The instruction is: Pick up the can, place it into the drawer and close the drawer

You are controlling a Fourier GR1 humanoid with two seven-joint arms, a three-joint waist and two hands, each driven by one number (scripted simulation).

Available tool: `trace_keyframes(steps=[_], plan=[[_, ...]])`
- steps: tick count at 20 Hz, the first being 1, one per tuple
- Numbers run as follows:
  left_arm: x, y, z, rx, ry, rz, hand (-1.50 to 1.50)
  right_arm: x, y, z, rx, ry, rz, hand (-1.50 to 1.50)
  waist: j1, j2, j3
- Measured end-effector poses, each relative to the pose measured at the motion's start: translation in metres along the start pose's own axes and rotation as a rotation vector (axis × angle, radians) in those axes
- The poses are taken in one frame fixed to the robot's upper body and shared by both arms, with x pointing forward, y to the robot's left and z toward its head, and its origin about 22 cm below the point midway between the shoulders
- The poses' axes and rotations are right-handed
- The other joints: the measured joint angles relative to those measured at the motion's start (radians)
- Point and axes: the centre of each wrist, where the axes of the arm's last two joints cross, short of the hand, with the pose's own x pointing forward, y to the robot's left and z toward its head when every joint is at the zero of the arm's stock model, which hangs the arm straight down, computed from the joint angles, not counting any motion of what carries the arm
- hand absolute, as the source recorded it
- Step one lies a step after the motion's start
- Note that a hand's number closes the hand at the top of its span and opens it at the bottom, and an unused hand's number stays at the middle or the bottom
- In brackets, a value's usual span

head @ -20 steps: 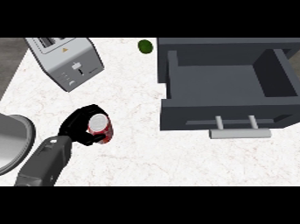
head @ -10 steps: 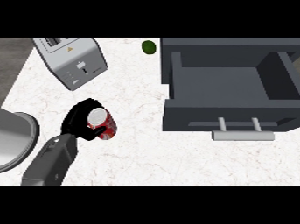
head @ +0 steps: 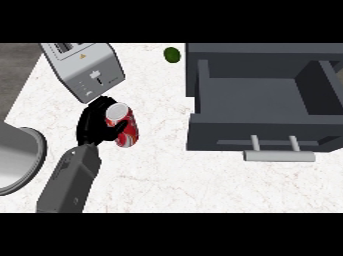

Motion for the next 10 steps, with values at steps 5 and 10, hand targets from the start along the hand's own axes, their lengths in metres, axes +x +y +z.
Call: trace_keyframes(steps=[5,10], plan=[[0.041,-0.03,-0.012,-0.027,-0.051,-0.038,1.5,0.004,0.003,0.0,-0.002,0.003,0.0,-1.5,0.001,-0.001,0.0],[0.083,-0.075,-0.015,-0.043,-0.076,-0.074,1.5,0.006,0.006,-0.002,-0.003,0.004,-0.011,-1.5,-0.006,0.001,-0.001]])
